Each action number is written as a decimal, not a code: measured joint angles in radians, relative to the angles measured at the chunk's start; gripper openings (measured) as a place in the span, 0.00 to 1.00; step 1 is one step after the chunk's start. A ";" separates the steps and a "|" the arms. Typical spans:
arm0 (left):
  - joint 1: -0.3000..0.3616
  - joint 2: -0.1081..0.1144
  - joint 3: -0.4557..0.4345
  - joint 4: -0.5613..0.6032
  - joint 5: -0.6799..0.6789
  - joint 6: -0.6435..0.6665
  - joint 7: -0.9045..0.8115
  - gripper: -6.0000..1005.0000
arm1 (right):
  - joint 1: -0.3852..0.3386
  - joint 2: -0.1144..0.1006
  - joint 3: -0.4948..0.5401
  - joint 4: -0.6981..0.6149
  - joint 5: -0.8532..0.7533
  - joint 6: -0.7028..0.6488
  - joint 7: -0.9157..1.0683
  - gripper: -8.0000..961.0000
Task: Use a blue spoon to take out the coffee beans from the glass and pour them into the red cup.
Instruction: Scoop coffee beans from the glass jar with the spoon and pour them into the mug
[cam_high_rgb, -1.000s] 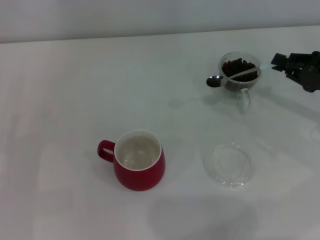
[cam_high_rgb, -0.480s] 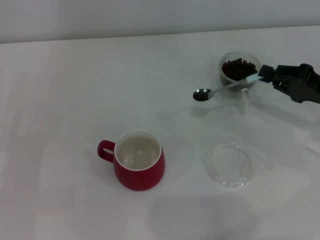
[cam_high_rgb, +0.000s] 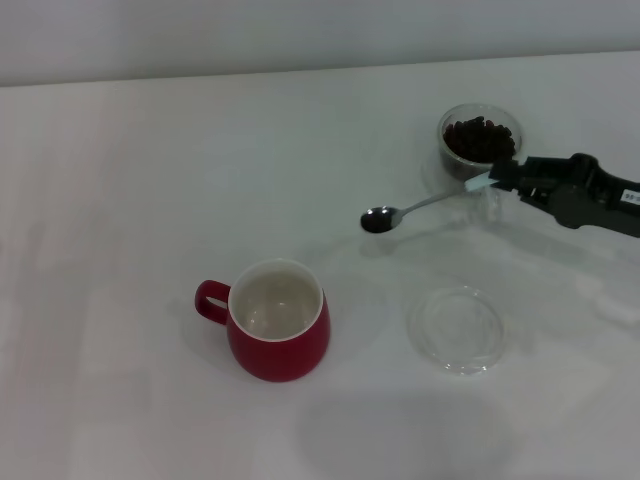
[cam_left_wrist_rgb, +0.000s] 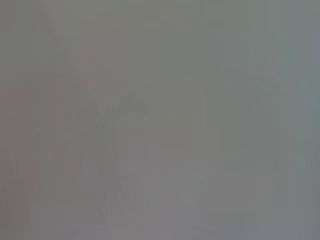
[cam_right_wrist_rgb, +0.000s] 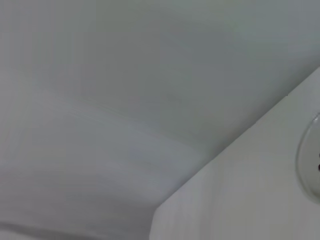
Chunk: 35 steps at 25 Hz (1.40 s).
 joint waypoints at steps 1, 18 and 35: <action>0.000 0.000 0.000 0.000 0.000 -0.002 0.000 0.72 | -0.001 0.002 0.001 -0.005 -0.005 -0.001 0.000 0.17; 0.001 0.000 0.004 -0.010 0.001 -0.012 0.000 0.72 | -0.070 0.034 0.004 -0.150 -0.076 0.004 0.018 0.17; 0.005 0.000 0.006 -0.011 0.003 -0.011 0.000 0.72 | -0.074 0.067 0.003 -0.215 -0.139 0.026 0.038 0.18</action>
